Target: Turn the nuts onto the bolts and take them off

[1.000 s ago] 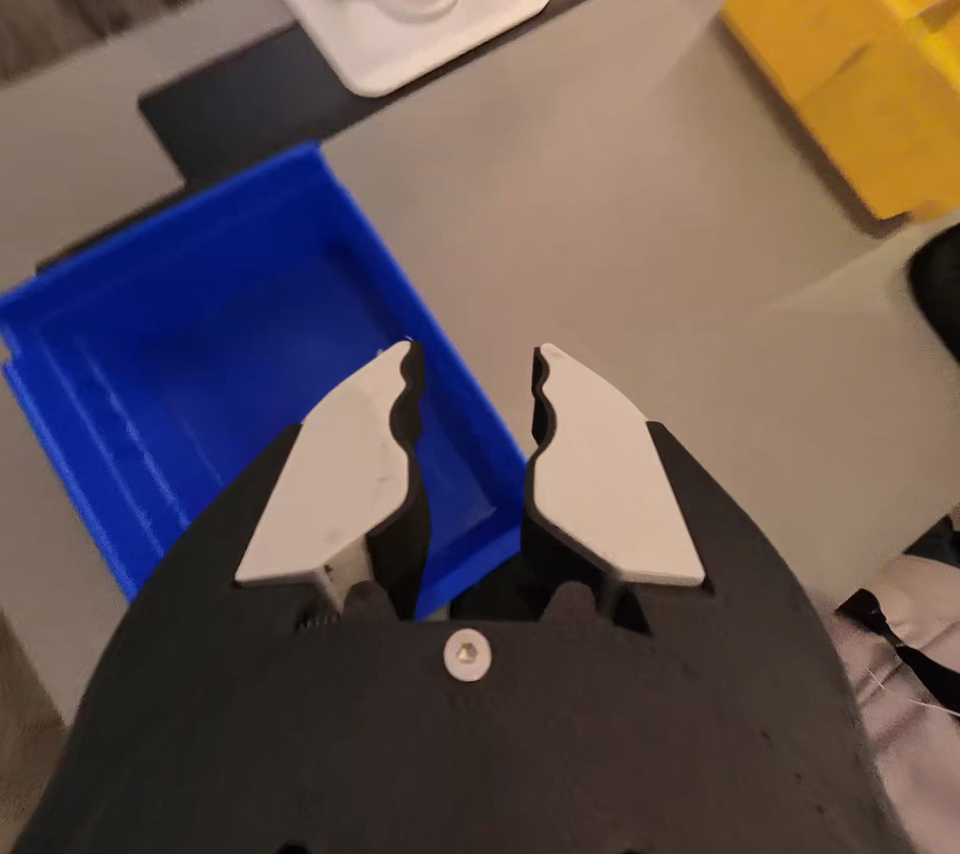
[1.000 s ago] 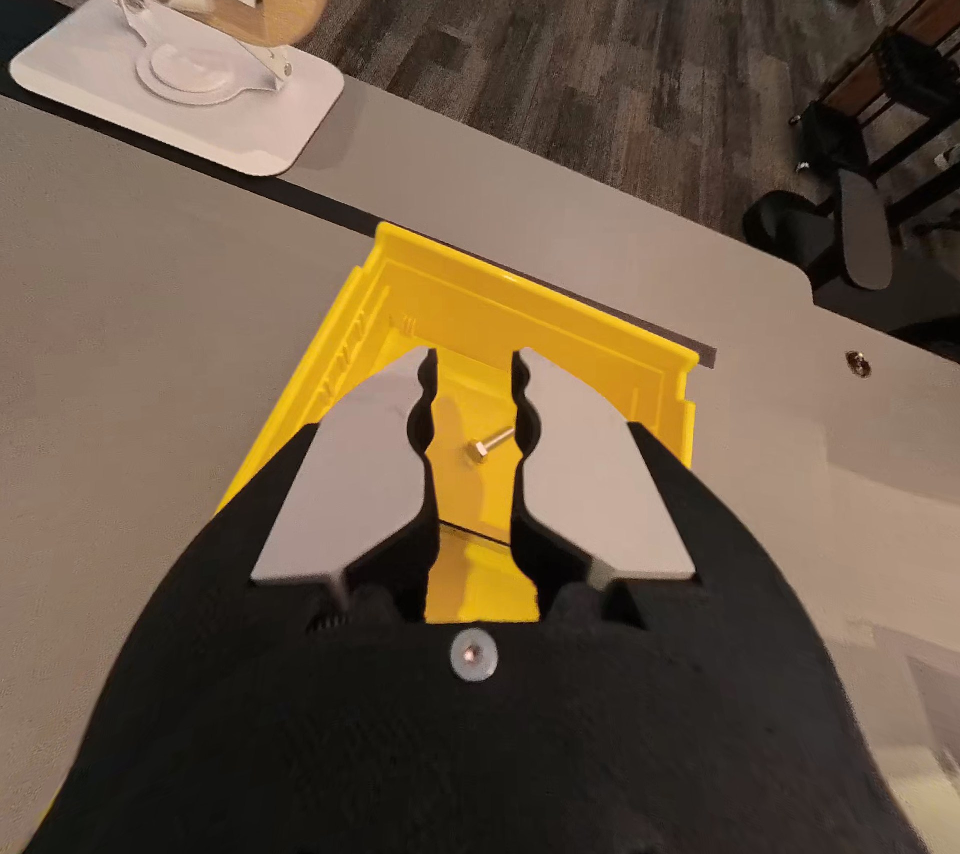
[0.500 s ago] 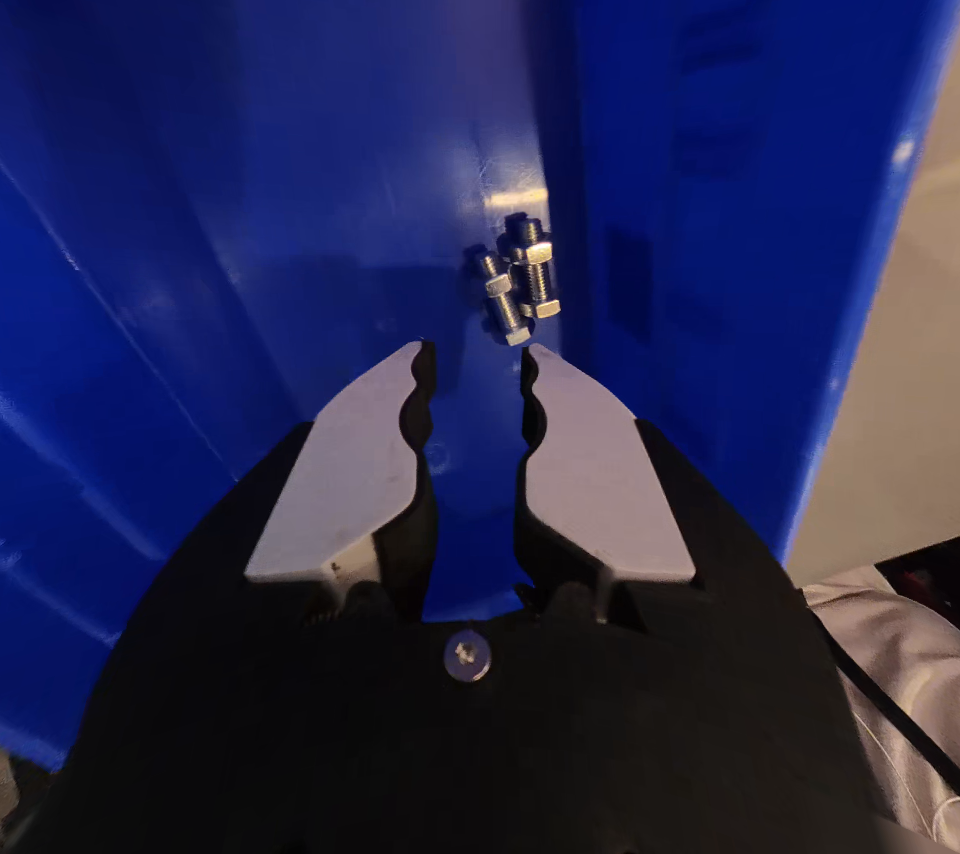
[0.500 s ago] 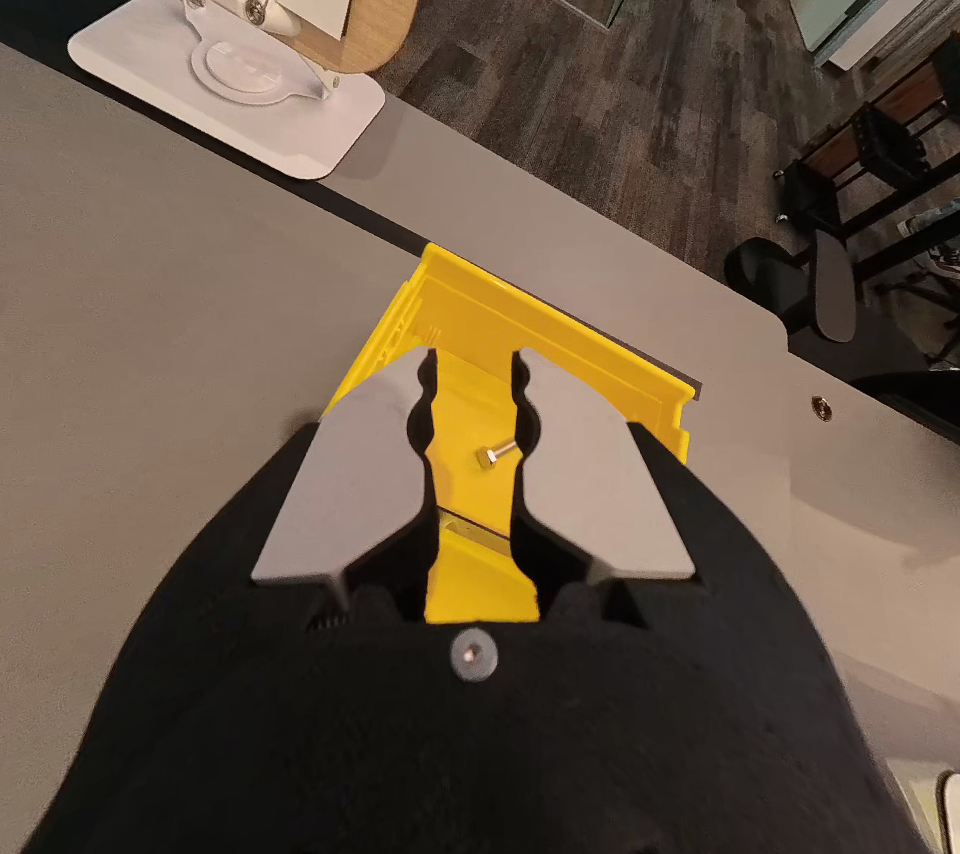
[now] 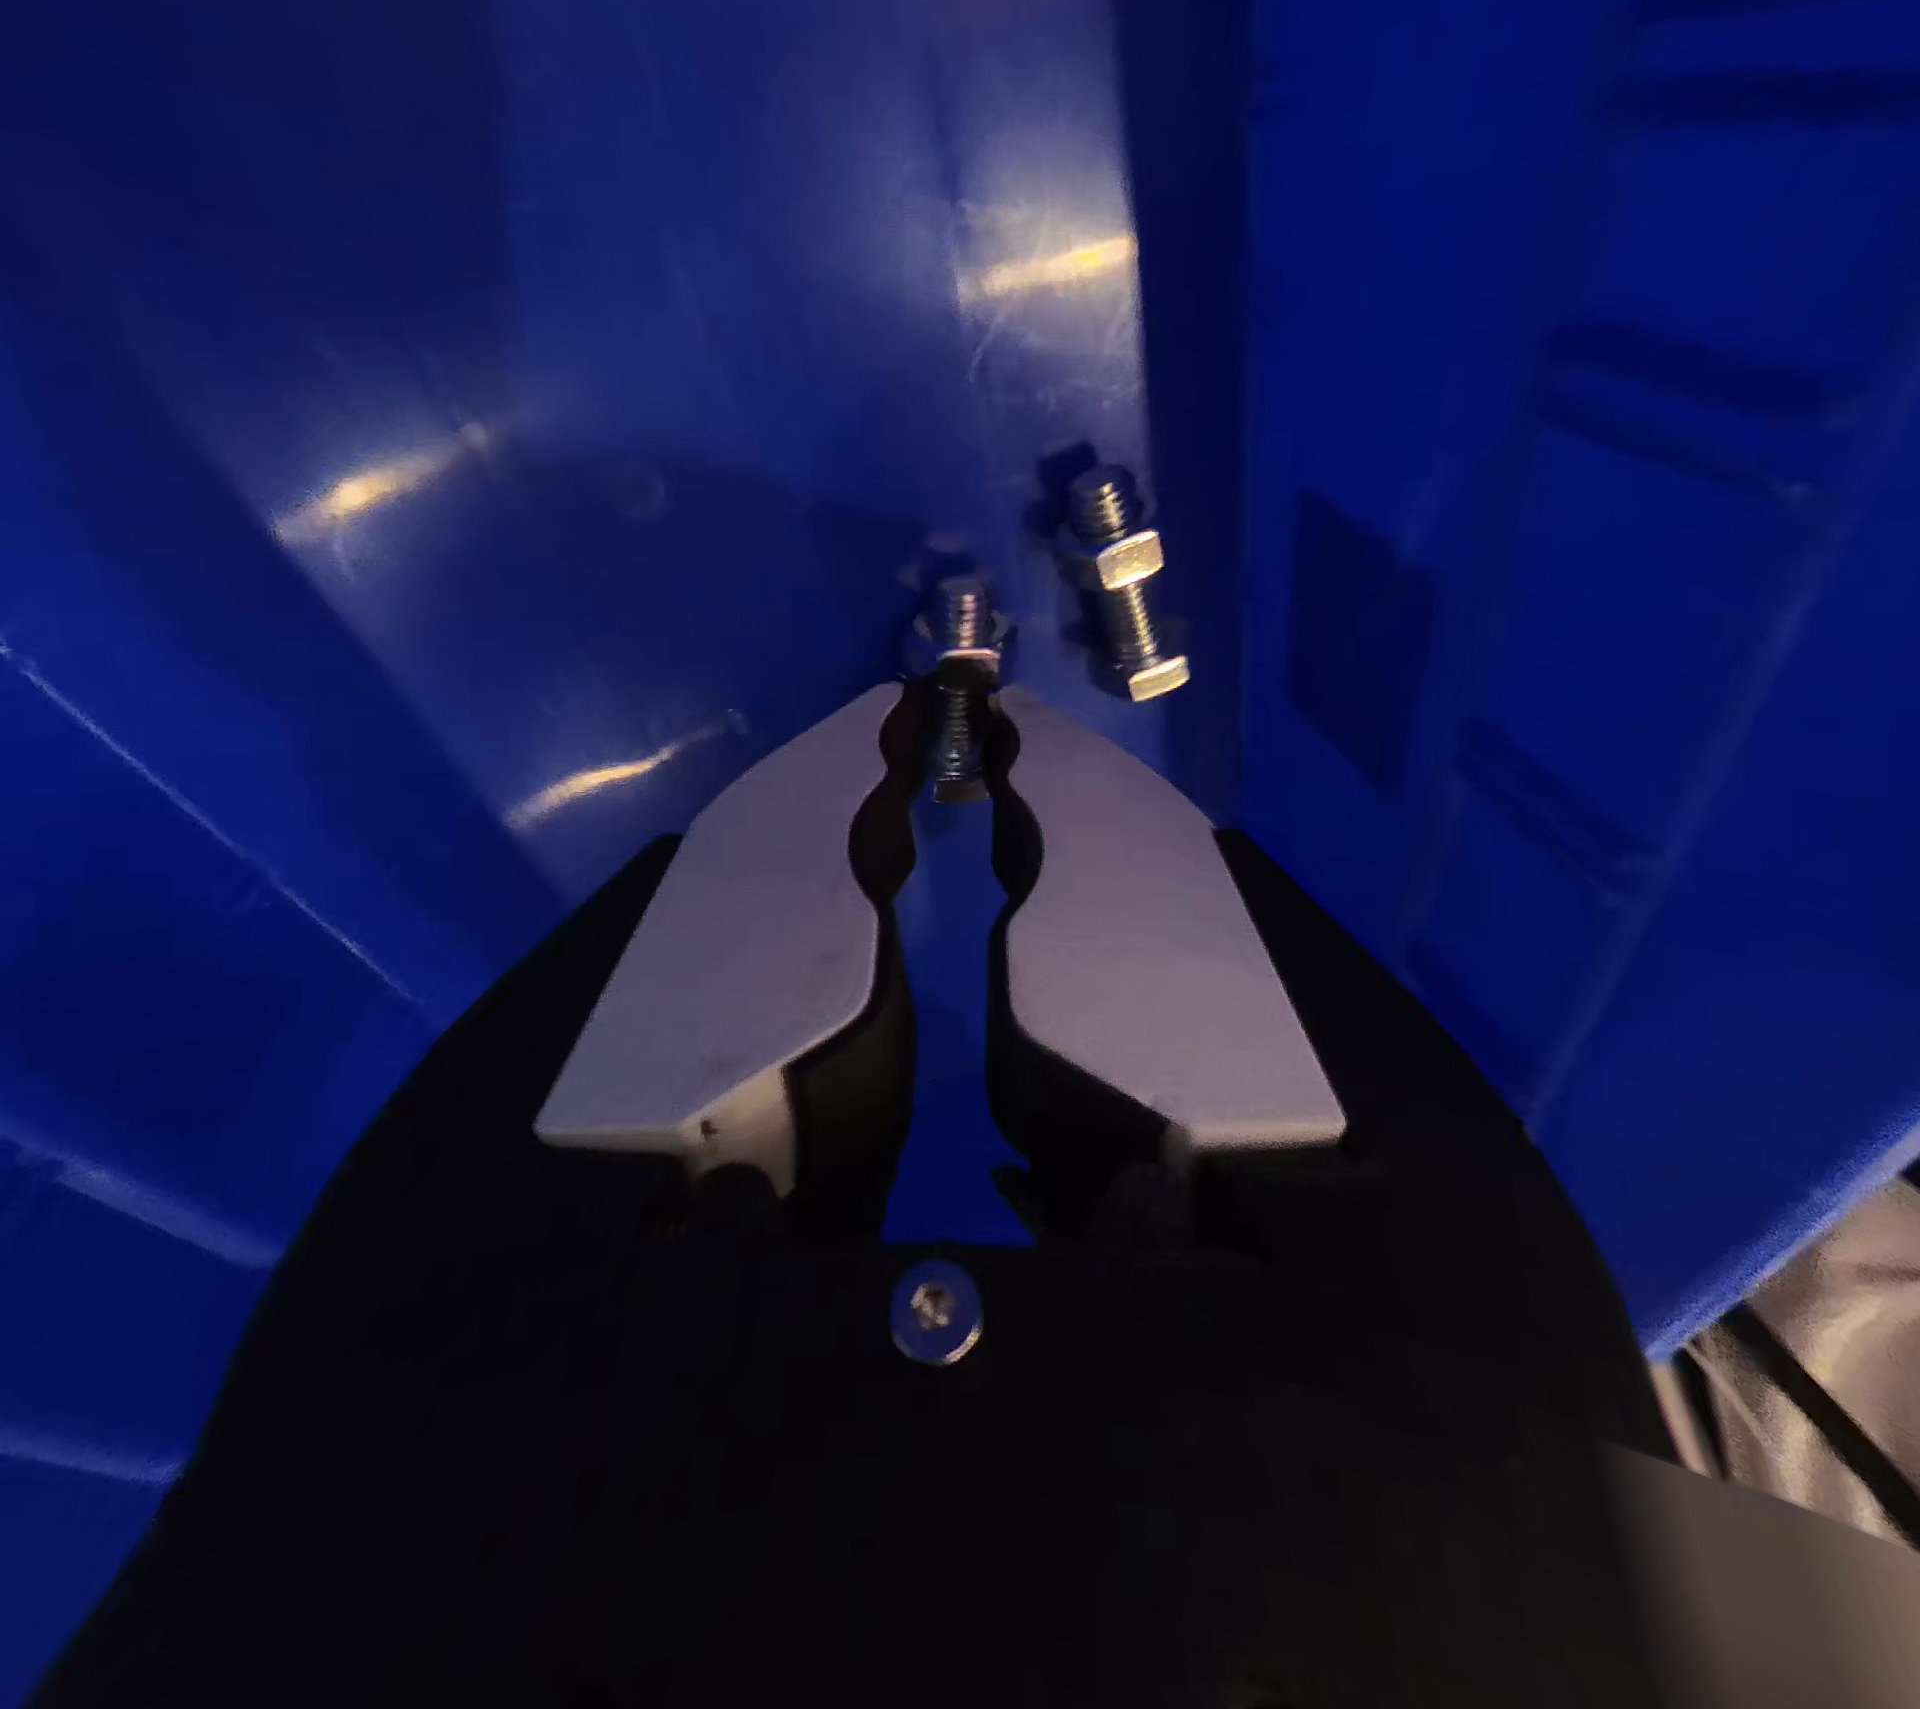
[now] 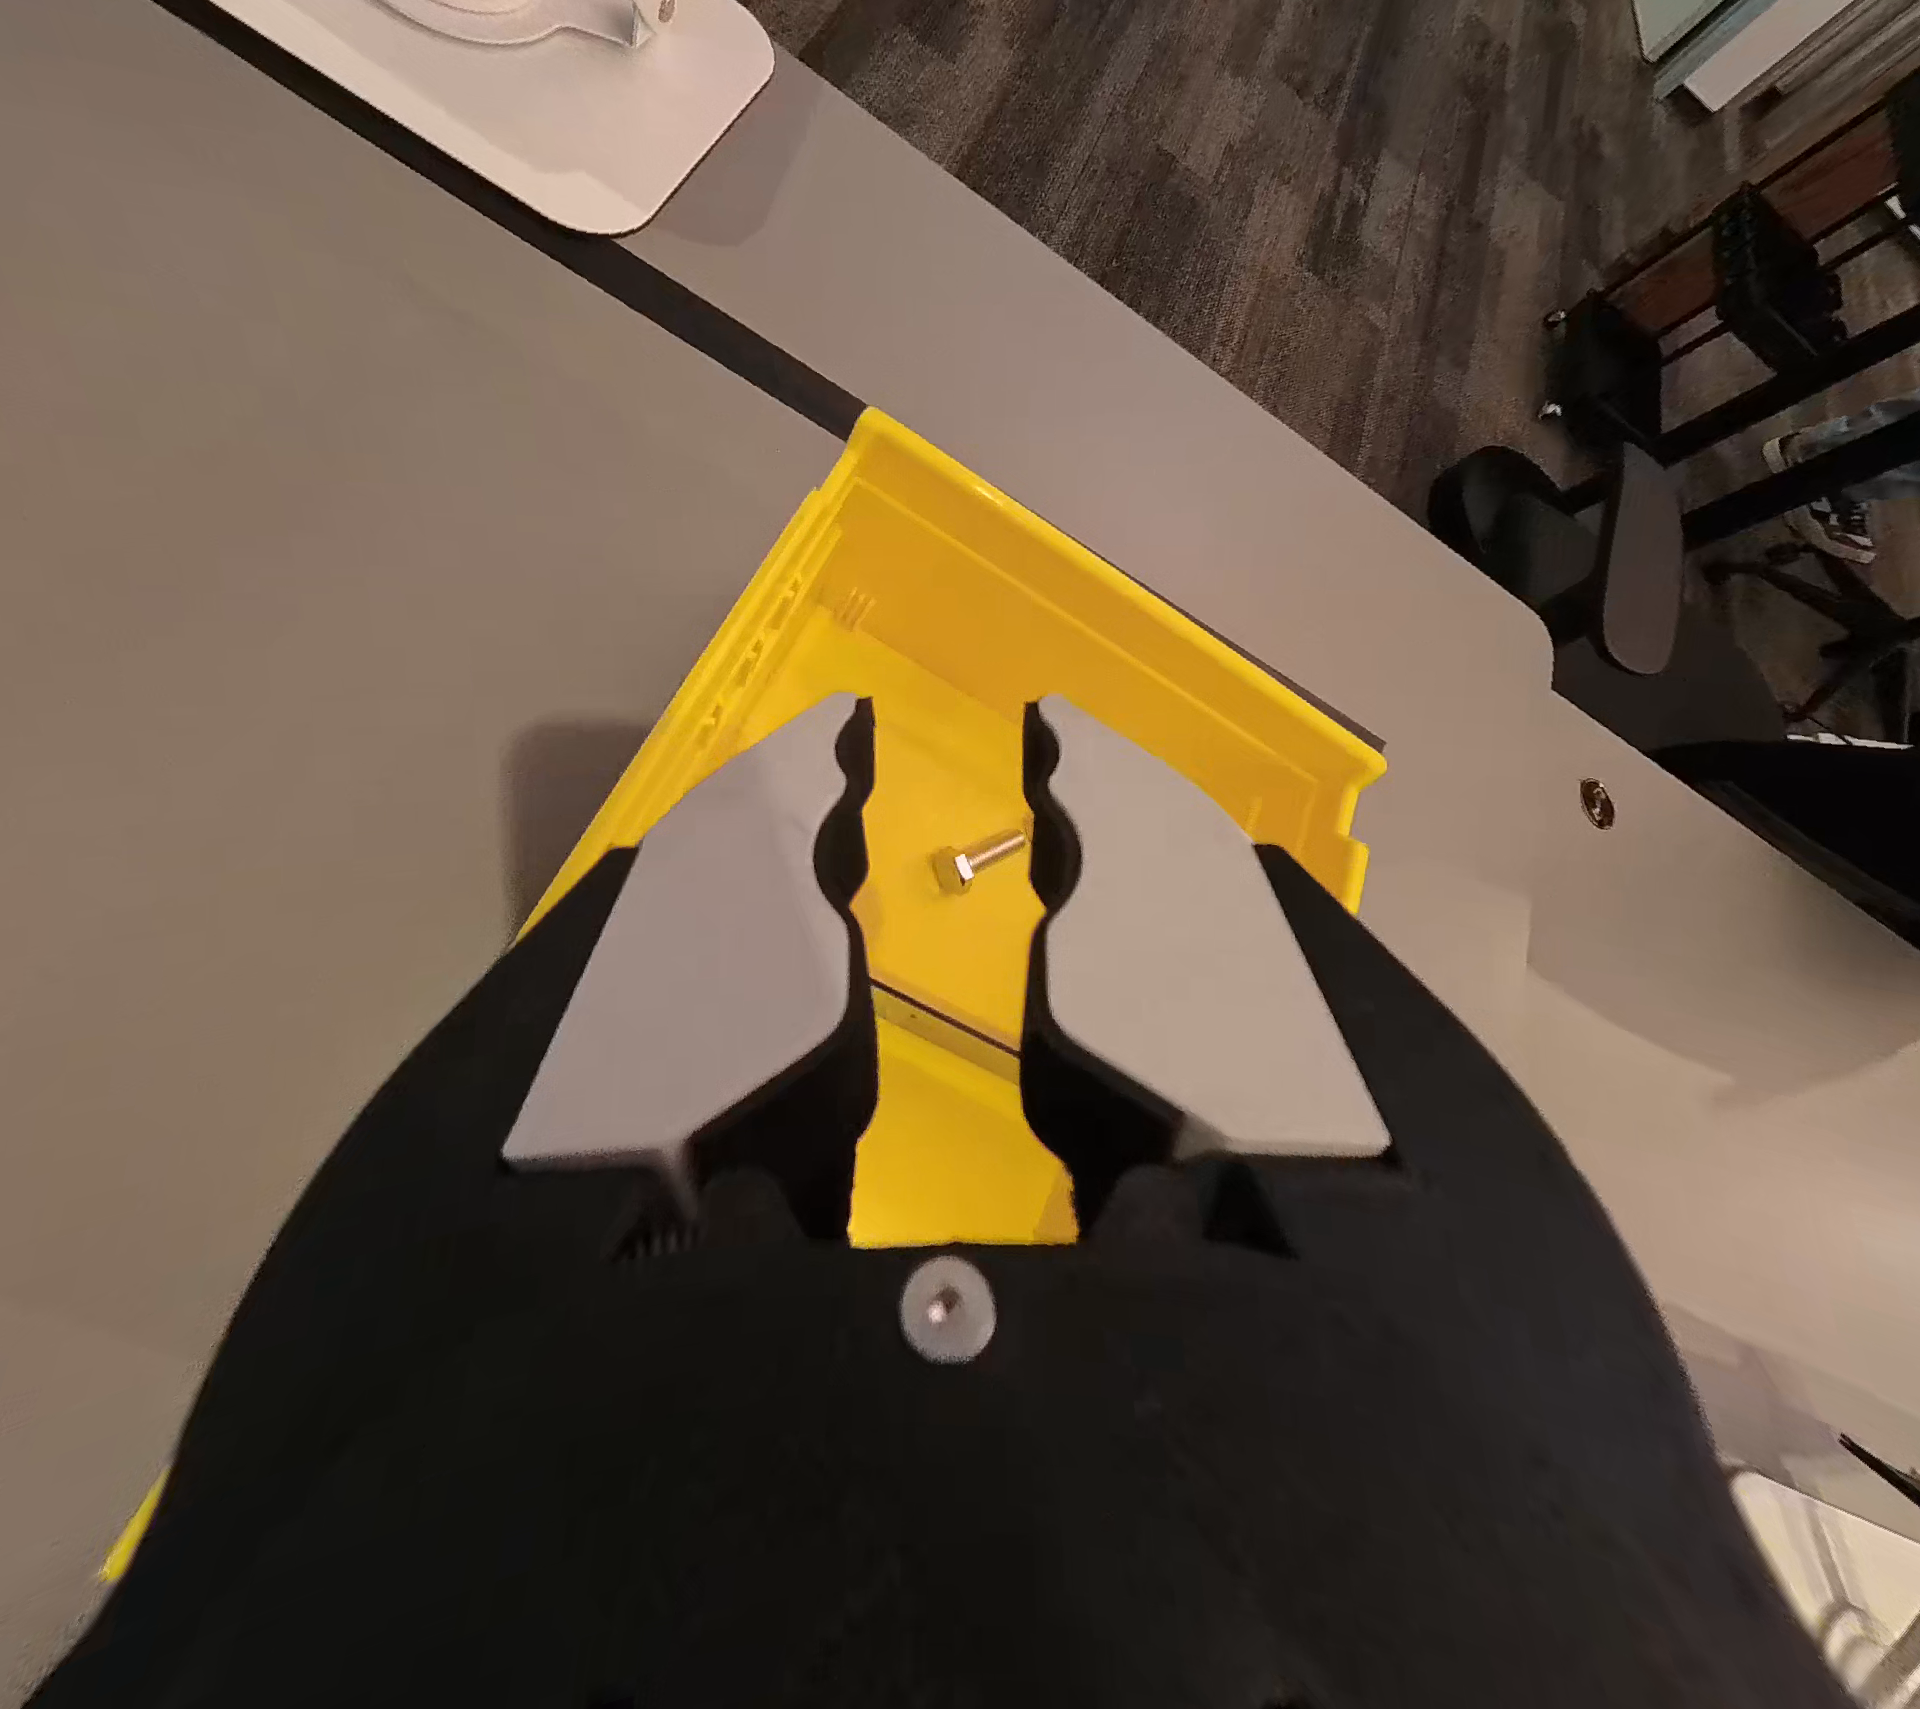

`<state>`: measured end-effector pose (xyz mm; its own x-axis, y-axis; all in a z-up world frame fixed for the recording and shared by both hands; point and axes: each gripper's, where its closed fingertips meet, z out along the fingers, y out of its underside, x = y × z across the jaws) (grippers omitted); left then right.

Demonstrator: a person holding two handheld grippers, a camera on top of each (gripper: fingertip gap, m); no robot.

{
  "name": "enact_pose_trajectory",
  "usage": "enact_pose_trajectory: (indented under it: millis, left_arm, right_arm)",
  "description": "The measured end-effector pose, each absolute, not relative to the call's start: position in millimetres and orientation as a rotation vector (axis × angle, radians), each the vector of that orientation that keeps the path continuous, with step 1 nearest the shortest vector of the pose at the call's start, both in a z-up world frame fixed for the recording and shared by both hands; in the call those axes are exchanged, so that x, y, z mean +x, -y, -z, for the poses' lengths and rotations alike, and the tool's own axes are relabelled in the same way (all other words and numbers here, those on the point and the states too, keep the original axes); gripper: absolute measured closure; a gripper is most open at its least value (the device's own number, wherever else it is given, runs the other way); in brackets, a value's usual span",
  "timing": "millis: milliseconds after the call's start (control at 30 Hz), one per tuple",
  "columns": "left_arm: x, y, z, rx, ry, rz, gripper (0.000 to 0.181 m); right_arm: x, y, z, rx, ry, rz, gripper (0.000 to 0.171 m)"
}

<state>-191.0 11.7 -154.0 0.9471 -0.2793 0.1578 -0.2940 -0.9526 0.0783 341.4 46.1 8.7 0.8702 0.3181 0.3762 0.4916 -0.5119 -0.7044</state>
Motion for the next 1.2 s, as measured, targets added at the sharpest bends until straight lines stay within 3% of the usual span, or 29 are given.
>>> enact_pose_trajectory:
  millis: [167, 300, 400, 533, 633, 800, 1200]
  left_arm:
    - [-200, -16, 114, 3.15, 0.476, -0.281, 0.172]
    - [-149, -22, 32, 3.358, 0.711, -0.828, 0.171]
    - [-77, 0, -37, 3.256, 1.274, -1.348, 0.172]
    - [19, 61, -97, 2.74, 1.864, -1.948, 0.172]
    - [61, 96, -101, 2.458, 1.894, -2.097, 0.172]
    - [84, 107, -92, 2.433, 1.994, -2.05, 0.172]
    - [81, 107, -101, 2.423, 1.947, -2.139, 0.172]
  right_arm:
    - [333, -46, -23, -2.085, 0.59, 0.255, 0.143]
    - [275, -40, -80, -1.718, 0.682, 0.169, 0.143]
    - [184, -1, -117, -1.432, 0.816, -0.231, 0.142]
    - [101, 62, -138, -1.267, 0.936, -0.848, 0.142]
    - [90, 82, -151, -1.197, 0.914, -1.078, 0.143]
    - [78, 95, -138, -1.269, 0.995, -1.277, 0.148]
    - [69, 92, -125, -1.292, 1.02, -1.352, 0.155]
